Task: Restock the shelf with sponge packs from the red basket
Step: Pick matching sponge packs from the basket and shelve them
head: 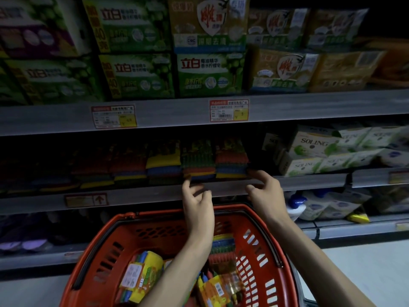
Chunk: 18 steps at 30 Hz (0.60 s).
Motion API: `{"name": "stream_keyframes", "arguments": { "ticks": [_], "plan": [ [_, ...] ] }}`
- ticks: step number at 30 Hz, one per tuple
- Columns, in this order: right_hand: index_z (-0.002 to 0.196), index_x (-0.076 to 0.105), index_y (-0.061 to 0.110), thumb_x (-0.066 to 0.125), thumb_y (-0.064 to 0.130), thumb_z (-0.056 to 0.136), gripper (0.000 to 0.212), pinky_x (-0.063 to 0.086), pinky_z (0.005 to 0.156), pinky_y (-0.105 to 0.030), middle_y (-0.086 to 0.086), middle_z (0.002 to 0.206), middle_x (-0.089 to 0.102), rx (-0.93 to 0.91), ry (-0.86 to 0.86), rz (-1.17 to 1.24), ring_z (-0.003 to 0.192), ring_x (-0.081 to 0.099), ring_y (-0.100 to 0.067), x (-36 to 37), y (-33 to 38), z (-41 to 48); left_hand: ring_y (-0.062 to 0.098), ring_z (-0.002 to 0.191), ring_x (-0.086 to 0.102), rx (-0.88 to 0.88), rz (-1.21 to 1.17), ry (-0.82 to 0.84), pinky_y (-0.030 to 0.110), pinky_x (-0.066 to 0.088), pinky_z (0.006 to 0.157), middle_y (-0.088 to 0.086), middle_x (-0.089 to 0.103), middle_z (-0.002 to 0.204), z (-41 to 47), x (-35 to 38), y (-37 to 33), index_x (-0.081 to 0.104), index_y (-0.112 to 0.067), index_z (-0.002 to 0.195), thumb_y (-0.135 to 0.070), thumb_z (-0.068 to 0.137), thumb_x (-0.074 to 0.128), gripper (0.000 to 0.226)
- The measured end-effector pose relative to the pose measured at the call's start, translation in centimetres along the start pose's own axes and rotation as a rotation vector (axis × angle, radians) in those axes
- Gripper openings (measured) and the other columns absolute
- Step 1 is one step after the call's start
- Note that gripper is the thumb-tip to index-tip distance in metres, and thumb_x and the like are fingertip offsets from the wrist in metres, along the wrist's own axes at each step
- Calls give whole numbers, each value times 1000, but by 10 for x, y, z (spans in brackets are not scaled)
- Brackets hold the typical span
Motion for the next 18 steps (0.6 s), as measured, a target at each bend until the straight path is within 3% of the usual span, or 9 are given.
{"name": "stream_keyframes", "arguments": {
  "ticks": [9,18],
  "plan": [
    [137,62,16,62,10,90,47,50,103,-39,-3,131,69,-31,24,-21,125,60,-20,0,0,-1,12,113,63,18,28,89,18,49,78,-5,58,127,-6,3,-2,34,-25,154,-11,104,53,55],
    [146,53,14,62,7,93,54,44,95,-24,0,129,66,-49,46,-1,115,58,-8,0,2,-8,1,106,61,34,75,130,10,50,69,-9,60,125,-7,-2,-4,35,-27,154,-12,104,55,56]
  ]
}}
Point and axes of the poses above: each hand's wrist, its own z-axis towards the middle knuckle, its own x-axis out of the palm, y = z × x, the point moved 5 cm from there along z, towards the middle knuckle
